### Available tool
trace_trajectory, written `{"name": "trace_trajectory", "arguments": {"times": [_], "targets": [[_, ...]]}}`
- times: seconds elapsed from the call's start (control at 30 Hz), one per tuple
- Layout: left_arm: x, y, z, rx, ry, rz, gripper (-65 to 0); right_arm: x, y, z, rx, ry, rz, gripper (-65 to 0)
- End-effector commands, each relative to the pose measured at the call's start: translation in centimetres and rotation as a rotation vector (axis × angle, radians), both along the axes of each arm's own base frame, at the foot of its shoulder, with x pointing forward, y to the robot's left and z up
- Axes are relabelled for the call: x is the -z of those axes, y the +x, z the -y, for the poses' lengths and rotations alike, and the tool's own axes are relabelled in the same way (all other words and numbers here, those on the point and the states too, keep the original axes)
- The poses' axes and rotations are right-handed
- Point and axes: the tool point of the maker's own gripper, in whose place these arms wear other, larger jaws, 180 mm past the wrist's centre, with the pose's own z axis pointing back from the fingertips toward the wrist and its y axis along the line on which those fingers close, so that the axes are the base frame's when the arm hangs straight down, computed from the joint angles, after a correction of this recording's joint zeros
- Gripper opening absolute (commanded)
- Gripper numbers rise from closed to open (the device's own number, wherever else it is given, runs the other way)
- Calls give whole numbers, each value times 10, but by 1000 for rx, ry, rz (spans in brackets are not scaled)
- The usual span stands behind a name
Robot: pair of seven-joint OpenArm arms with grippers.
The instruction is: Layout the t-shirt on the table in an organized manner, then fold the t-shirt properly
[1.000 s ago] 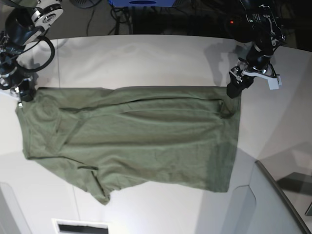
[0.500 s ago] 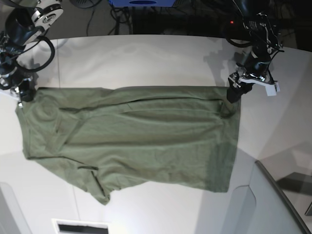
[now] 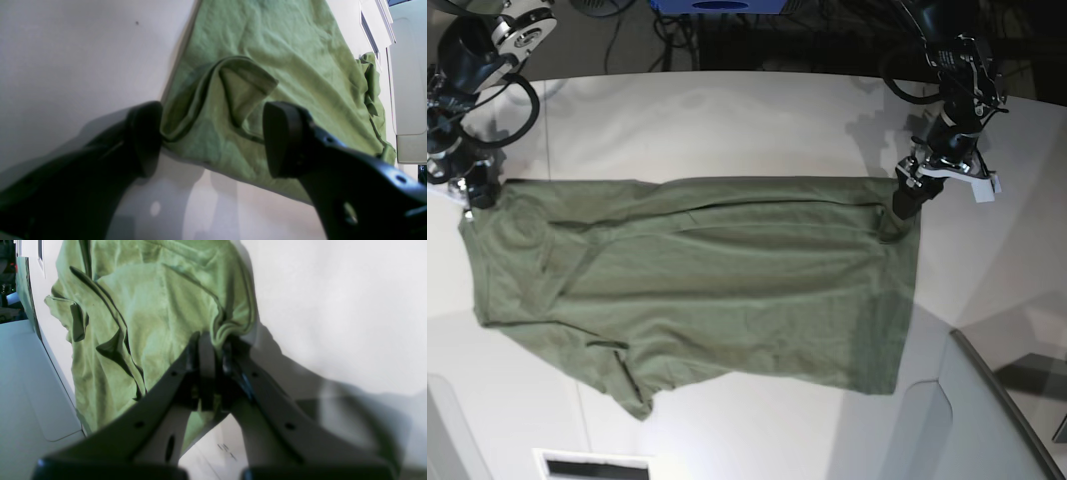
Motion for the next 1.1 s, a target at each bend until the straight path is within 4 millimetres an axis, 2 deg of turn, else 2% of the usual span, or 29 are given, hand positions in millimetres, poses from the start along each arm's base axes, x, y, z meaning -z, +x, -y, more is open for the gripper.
{"name": "trace_trajectory", "arguments": {"times": [0.0,0.4,0.47,0.53,0.67,0.83,0.93,1.07], "targets": [[6,-5,0,21,14,-46,-211,7,-8,-3,-26,3,-62,-642],[6,-4,0,20,13,-46,-216,7,-8,-3,-26,3,-62,-642],[6,-4,0,20,13,-46,-267,7,-8,-3,-26,3,-62,-642],[6,-4,0,20,13,-46,-359,7,-8,-3,-26,3,-62,-642],[8,-1,2,18,0,-46,-487,7,-8,-3,-26,3,-62,-642],[15,0,7,14,-27,-60,-566,7,-8,-3,-26,3,-62,-642],[14,2,7,14,-27,-57,-650,7,-9,-3,-26,3,-64,-642],[12,4,5,11,-24,-51,-650,7,-9,-3,-26,3,-64,-642]]}}
